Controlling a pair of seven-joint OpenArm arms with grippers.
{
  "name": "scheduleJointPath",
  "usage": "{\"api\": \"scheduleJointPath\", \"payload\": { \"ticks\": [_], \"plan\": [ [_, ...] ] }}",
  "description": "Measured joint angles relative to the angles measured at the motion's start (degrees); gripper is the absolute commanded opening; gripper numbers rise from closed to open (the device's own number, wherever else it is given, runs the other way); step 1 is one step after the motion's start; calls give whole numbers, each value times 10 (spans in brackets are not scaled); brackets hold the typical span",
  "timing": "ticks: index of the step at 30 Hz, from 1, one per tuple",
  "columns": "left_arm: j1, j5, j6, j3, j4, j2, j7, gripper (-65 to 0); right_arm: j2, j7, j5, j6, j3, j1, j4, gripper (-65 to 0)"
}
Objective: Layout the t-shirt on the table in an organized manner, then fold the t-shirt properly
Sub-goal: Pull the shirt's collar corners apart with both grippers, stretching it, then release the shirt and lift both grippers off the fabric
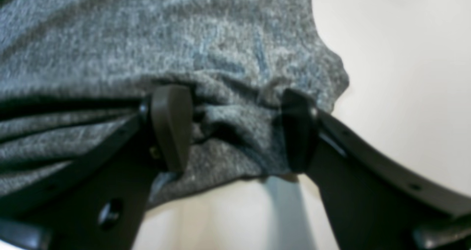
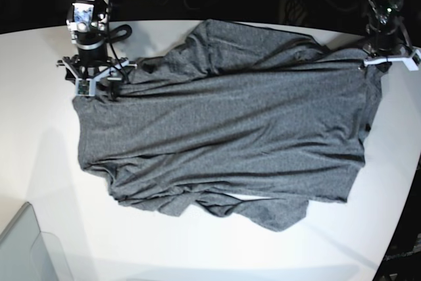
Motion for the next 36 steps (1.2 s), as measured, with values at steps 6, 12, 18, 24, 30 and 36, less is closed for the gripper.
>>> {"api": "scheduleJointPath", "payload": {
  "ticks": [6,12,18,24,30,36],
  "plan": [
    [0,2,0,-23,-9,10,-1,-645,0,-1,0,0,0,3,0,-261],
    [-1,2,0,-25,-26,10,0,-599,0,-5,-2,0,0,7,-1,-261],
    [9,-27,0,-29,-26,12,-1,-429,0,-5,-2,0,2,8,0,-209],
    [10,-122,2,-82,-20,15,0,-374,1,-23,-6,0,2,16,10,-202],
    [21,-203,4,-101,44,10,-5,-376,0,-21,-6,0,1,4,72,-202],
    [-61,-169,3,-10,16,9,-5,-377,0,-26,-9,0,-2,33,10,-202]
  ]
}}
